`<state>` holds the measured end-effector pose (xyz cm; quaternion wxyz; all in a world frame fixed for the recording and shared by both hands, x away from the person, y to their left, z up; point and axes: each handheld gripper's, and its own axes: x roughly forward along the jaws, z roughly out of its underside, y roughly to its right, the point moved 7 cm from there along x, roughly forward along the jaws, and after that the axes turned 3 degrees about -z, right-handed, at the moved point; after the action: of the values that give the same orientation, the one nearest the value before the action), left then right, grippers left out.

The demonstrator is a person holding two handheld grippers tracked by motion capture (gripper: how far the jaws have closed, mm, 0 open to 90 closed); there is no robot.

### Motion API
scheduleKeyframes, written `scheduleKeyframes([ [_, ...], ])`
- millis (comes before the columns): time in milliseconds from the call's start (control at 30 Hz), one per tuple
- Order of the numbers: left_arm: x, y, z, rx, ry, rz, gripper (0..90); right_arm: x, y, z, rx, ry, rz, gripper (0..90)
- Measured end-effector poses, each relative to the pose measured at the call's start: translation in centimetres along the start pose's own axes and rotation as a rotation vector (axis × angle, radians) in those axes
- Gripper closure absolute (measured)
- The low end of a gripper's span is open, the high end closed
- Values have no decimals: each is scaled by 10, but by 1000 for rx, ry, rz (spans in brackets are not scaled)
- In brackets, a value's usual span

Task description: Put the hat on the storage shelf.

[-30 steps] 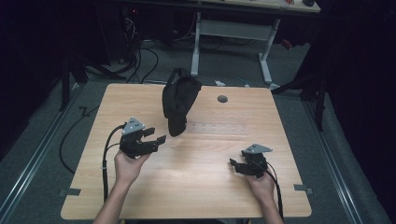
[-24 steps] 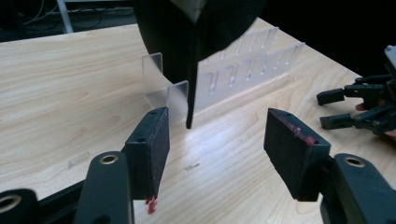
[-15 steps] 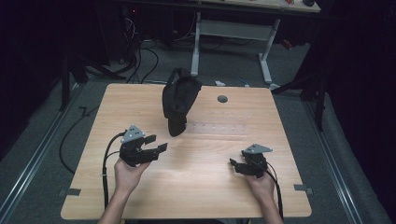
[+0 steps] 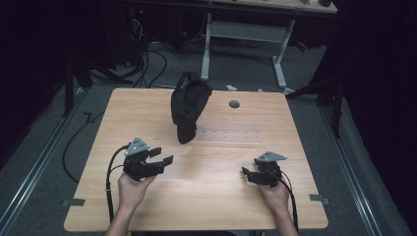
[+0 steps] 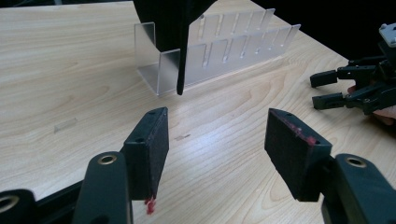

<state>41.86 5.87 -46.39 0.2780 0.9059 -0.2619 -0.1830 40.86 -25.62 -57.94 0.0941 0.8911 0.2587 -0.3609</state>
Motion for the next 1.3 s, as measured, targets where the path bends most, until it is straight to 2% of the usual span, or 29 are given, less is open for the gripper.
scheduleKeyframes([
  [767, -2, -26, 25, -29, -11, -76, 398, 0, 1, 0, -8, 2, 1, 348],
  [800, -2, -27, 26, -32, -9, -78, 398, 0, 0, 0, 4, 0, -1, 348],
  [1300, 1, -47, 44, 0, -38, -146, 395, 0, 1, 0, -6, 1, 1, 348],
])
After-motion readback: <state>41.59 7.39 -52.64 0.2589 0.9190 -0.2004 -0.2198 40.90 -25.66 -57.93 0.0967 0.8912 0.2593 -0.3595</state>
